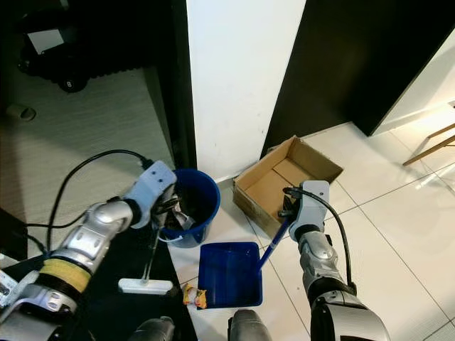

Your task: Sweep floor

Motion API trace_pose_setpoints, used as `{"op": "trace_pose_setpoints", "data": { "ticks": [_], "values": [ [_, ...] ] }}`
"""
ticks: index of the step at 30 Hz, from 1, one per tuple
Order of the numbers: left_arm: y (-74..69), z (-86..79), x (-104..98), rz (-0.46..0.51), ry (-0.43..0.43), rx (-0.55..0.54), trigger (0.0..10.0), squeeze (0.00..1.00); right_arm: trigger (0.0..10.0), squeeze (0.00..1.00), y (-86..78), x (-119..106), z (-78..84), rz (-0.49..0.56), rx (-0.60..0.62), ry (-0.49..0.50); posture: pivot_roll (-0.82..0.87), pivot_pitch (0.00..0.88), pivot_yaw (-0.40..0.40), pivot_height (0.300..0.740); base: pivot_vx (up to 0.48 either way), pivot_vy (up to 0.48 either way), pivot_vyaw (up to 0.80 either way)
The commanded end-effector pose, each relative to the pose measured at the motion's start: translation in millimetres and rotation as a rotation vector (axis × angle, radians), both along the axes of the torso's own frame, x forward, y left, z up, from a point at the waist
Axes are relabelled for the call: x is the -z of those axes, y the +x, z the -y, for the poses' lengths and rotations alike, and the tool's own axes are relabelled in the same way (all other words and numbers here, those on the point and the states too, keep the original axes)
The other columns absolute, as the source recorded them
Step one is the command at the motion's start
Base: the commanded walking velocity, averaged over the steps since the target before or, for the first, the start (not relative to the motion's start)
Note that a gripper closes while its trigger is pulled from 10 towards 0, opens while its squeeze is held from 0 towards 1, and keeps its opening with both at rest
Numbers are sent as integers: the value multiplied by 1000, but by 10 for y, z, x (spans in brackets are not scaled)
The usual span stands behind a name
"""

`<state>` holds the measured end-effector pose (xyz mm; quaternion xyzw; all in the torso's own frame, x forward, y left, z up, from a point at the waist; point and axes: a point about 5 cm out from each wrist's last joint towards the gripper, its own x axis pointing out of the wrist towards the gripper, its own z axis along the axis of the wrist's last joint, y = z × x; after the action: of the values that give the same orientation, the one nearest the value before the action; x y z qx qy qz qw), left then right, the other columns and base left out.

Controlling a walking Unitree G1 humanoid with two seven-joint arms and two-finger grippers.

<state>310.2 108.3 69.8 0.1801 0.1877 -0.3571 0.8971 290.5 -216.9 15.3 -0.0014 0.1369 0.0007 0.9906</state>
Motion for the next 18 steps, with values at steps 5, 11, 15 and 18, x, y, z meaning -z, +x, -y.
{"op": "trace_pose_setpoints", "data": {
  "ticks": [5, 11, 15, 18],
  "values": [
    [14, 285, -33, 0, -63, 40, 10000, 0, 0, 0, -118, 154, -58, -75, -12, 21, 46, 83, -16, 740, 0, 0, 0],
    [-29, 404, -60, 11, -29, 162, 10000, 0, 0, 0, -130, 162, -51, -76, -7, 22, 43, 82, -14, 740, 0, 0, 0],
    [28, 311, -83, 53, 38, 163, 10000, 0, 0, 0, -132, 161, -43, -76, -6, 20, 43, 82, -15, 740, 0, 0, 0],
    [95, 85, -116, 98, 154, 188, 10000, 0, 0, 0, -133, 161, -34, -77, -7, 18, 48, 83, -19, 740, 0, 0, 0]
  ]
}}
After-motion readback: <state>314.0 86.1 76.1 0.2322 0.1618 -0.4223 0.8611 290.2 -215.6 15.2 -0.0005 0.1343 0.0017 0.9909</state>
